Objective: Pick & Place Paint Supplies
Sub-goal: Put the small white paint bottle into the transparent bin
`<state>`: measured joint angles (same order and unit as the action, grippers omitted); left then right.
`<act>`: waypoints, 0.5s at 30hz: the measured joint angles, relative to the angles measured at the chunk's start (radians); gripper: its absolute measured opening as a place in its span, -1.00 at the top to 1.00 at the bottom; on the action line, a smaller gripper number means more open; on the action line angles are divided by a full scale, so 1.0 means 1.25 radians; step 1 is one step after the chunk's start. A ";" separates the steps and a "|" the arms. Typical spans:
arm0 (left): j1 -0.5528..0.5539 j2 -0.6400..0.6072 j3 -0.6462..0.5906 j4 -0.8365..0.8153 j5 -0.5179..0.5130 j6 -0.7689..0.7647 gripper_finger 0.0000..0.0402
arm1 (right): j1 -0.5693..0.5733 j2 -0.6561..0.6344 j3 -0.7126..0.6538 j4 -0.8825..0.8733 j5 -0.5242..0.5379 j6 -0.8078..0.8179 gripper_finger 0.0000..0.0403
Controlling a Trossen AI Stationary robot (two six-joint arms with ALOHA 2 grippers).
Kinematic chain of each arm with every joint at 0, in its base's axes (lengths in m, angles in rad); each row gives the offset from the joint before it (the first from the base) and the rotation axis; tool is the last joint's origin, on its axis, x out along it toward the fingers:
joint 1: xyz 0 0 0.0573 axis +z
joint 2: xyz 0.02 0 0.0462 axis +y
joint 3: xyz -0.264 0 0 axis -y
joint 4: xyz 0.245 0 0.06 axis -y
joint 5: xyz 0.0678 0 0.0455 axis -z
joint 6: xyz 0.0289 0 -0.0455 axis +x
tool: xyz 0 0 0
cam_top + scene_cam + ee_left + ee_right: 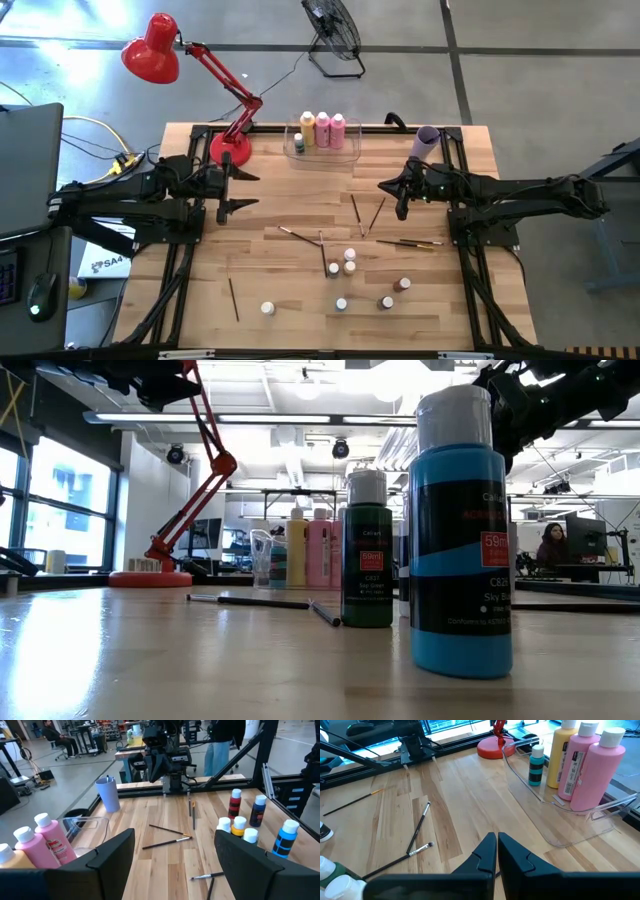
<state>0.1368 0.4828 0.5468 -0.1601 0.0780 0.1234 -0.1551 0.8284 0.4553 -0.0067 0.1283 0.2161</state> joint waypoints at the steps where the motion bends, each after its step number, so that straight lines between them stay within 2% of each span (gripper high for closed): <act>1: 0.000 0.001 0.000 -0.001 0.000 0.000 -0.34 | 0.000 0.000 0.000 0.000 0.000 0.000 0.96; 6: 0.000 0.006 0.000 -0.022 0.000 0.002 -0.26 | 0.000 0.000 0.000 0.000 0.000 0.000 0.96; 15: 0.000 0.013 0.000 -0.028 0.021 0.002 0.28 | 0.000 0.000 0.000 0.000 0.000 0.000 0.96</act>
<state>0.1368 0.4995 0.5472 -0.1947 0.1043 0.1265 -0.1551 0.8284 0.4553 -0.0071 0.1280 0.2161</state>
